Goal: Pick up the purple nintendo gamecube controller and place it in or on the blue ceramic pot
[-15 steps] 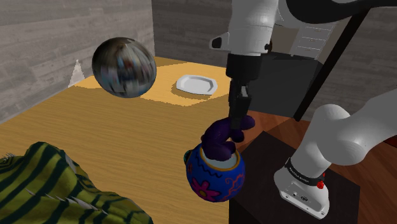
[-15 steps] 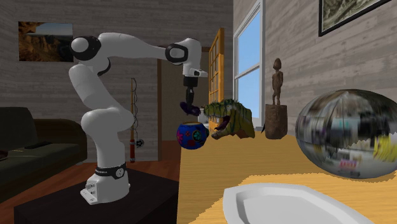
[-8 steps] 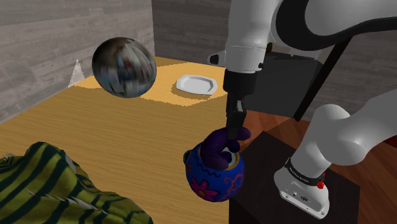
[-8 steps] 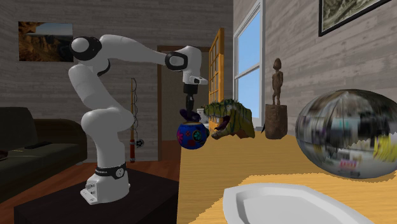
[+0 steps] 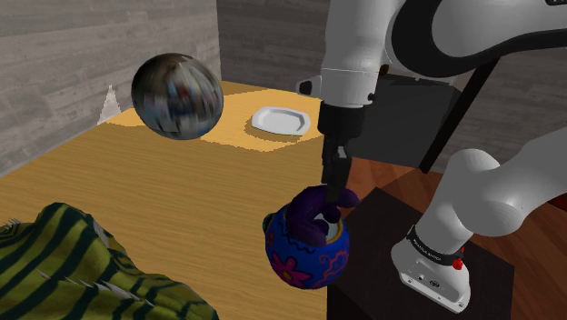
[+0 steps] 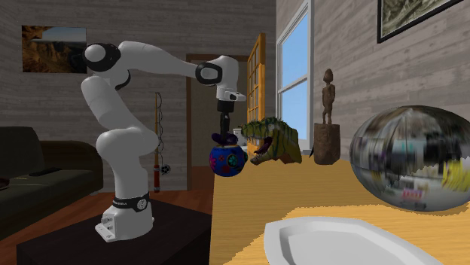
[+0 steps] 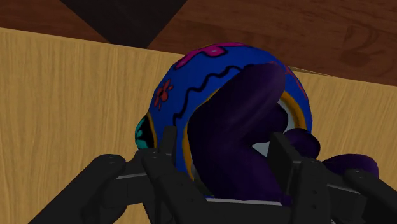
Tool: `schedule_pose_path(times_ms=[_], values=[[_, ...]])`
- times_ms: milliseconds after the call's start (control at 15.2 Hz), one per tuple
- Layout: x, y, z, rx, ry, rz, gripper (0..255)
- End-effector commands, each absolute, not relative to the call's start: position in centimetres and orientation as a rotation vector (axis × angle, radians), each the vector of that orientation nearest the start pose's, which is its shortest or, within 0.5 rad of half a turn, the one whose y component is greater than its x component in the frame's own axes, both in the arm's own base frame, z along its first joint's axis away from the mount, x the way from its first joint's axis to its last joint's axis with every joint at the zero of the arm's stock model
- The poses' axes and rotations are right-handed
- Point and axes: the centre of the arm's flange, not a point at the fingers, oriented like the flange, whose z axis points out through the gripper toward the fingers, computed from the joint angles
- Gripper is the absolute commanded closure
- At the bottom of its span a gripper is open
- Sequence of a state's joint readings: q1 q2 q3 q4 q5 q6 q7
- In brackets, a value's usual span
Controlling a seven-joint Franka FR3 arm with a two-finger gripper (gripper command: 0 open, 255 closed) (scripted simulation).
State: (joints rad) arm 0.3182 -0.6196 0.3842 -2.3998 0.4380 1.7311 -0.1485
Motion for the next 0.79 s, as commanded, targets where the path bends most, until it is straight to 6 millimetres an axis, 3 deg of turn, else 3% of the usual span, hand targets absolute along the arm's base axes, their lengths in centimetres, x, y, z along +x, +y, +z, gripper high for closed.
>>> schedule_pose_path(times_ms=[0,264,528,726], values=[[24.9,28.2,51.0,-2.777,-0.995,0.179,0],[24.9,28.2,51.0,-2.777,-0.995,0.179,0],[25.7,27.6,55.9,-2.777,-0.995,0.179,0],[25.7,27.6,55.9,-2.777,-0.995,0.179,0]])
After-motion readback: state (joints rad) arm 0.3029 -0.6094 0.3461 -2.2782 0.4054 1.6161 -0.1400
